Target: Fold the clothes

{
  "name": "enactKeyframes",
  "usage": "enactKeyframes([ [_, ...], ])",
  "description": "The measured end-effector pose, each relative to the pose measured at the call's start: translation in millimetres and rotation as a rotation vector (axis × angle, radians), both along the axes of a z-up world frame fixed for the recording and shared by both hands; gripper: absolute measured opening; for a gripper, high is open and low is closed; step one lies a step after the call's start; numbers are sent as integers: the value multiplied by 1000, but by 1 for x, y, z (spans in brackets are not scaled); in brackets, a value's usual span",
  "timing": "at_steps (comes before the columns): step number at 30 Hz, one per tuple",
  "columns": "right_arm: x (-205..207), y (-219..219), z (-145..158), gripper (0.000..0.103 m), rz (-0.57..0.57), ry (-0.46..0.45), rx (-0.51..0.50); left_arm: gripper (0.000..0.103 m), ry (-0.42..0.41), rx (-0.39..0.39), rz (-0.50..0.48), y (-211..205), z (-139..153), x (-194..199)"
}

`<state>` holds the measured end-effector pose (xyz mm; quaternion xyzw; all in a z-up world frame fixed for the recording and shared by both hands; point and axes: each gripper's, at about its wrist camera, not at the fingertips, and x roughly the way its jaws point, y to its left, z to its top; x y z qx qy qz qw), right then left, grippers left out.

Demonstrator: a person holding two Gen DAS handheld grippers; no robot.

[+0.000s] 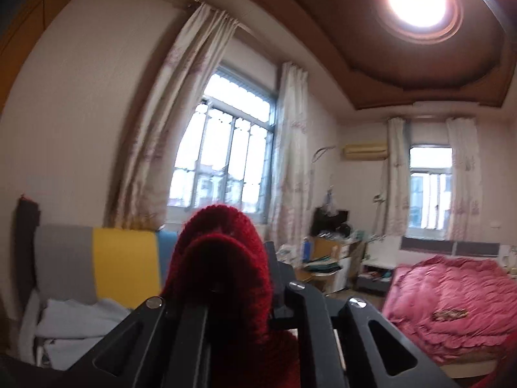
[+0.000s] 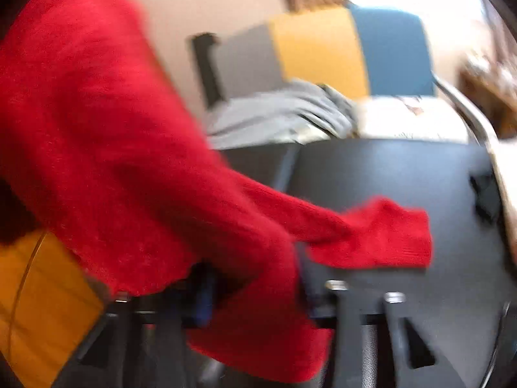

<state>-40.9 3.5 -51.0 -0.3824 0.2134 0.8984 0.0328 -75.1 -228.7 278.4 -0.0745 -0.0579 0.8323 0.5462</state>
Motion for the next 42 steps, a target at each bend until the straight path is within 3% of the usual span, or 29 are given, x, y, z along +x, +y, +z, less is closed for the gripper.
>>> enactKeyframes([
  [1, 1, 12, -19, 39, -57, -49, -36, 20, -67, -65, 49, 2, -22, -14],
  [3, 17, 23, -45, 43, -123, -119, -87, 20, -224, -209, 173, 2, -82, -44],
  [4, 24, 29, -58, 48, -151, -158, -98, 20, -304, -282, 235, 1, -113, -60],
  [5, 31, 34, -68, 61, -175, -191, -108, 20, -390, -336, 290, -1, -146, -74],
  [6, 42, 36, -74, 69, -193, -202, -119, 20, -511, -384, 305, -8, -188, -84],
  [8, 63, 39, -76, 73, -206, -182, -145, 21, -727, -464, 318, -25, -269, -94],
  [10, 79, 40, -74, 73, -206, -168, -135, 21, -882, -523, 333, -44, -339, -90],
  [12, 90, 38, -72, 75, -188, -165, -100, 22, -936, -565, 381, -66, -385, -77],
  [15, 95, 34, -72, 76, -152, -153, -122, 22, -897, -604, 516, -102, -407, -60],
  [18, 83, 27, -73, 76, -112, -148, -151, 23, -784, -537, 533, -109, -380, -56],
  [20, 78, 20, -76, 80, -81, -168, -154, 28, -667, -504, 462, -87, -356, -54],
  [25, 77, 15, -95, 86, -62, -223, -236, 39, -308, -616, 307, 17, -316, -78],
  [28, 83, 18, -97, 86, -85, -220, -253, 46, -195, -667, 155, 80, -301, -96],
  [32, 82, 18, -94, 86, -84, -205, -247, 48, -150, -791, 1, 150, -306, -114],
  [37, 70, 14, -105, 86, -70, -234, -234, 48, -157, -928, -96, 177, -346, -121],
  [42, 62, 5, -117, 54, -69, -234, -170, 49, -177, -1072, -88, 176, -404, -119],
])
